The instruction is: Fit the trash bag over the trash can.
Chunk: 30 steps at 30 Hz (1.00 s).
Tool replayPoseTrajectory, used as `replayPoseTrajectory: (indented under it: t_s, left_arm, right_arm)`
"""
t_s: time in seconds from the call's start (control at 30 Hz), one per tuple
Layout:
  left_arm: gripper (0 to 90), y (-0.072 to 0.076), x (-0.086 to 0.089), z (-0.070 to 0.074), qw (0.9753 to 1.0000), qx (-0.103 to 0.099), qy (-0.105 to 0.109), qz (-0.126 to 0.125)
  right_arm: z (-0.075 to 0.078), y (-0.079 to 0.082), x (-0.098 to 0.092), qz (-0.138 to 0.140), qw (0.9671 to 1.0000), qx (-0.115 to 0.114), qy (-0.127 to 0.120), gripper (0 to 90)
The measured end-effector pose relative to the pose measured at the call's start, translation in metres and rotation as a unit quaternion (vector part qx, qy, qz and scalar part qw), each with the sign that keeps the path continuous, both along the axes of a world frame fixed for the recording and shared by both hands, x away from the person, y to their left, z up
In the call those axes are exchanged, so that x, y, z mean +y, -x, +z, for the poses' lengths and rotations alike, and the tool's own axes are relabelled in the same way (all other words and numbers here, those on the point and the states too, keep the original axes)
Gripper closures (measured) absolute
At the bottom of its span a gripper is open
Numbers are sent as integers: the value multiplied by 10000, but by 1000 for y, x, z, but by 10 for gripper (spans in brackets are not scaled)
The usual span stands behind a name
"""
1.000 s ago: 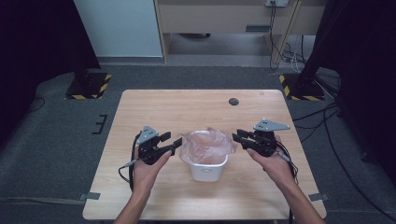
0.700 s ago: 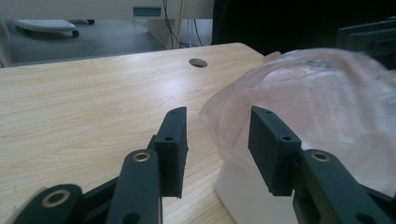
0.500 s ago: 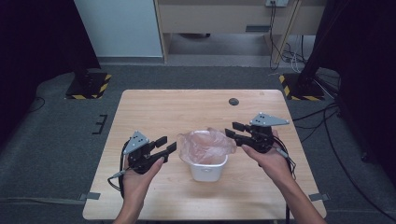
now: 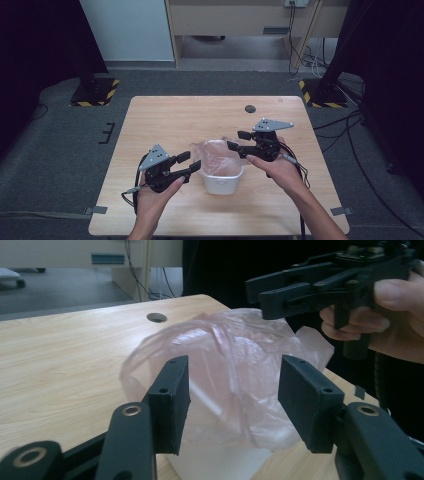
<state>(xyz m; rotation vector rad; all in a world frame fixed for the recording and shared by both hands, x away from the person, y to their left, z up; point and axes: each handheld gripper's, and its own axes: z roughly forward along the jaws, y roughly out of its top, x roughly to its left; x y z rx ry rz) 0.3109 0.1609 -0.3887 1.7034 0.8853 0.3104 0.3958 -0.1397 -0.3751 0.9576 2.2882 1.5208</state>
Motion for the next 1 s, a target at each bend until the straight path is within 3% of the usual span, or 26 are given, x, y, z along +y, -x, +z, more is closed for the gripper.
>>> replayPoseTrajectory:
  t_s: [0.07, 0.2, 0.33, 0.4, 0.6, 0.87, 1.0]
  left_arm:
    - [471, 0, -2, -1, 10000, 14, -65, -62]
    - [501, 0, -7, -5, 9995, 54, -259, -156]
    - [561, -1, -10, -11, 9990, 124, -342, -240]
    - [593, -1, -11, -12, 9989, 131, -375, -258]
    - [736, 1, -9, -12, 9988, 90, -384, -278]
    - [819, 4, -8, -13, 9987, 13, -432, -252]
    - [817, 7, -8, -13, 9985, 3, -480, -273]
  right_arm:
    - [-2, -1, 1, 6, 10000, 95, 25, 385]
    - [-4, 0, 3, 71, 9996, 175, 205, 460]
    - [-5, 3, 2, 192, 9988, 259, 372, 629]
    - [-5, 6, 2, 182, 9985, 197, 480, 694]
    - [-1, 15, -6, 199, 9992, 20, 344, 888]
    - [2, 35, -16, 230, 9994, -147, 203, 893]
    - [-2, 45, -21, 282, 9992, -175, 230, 802]
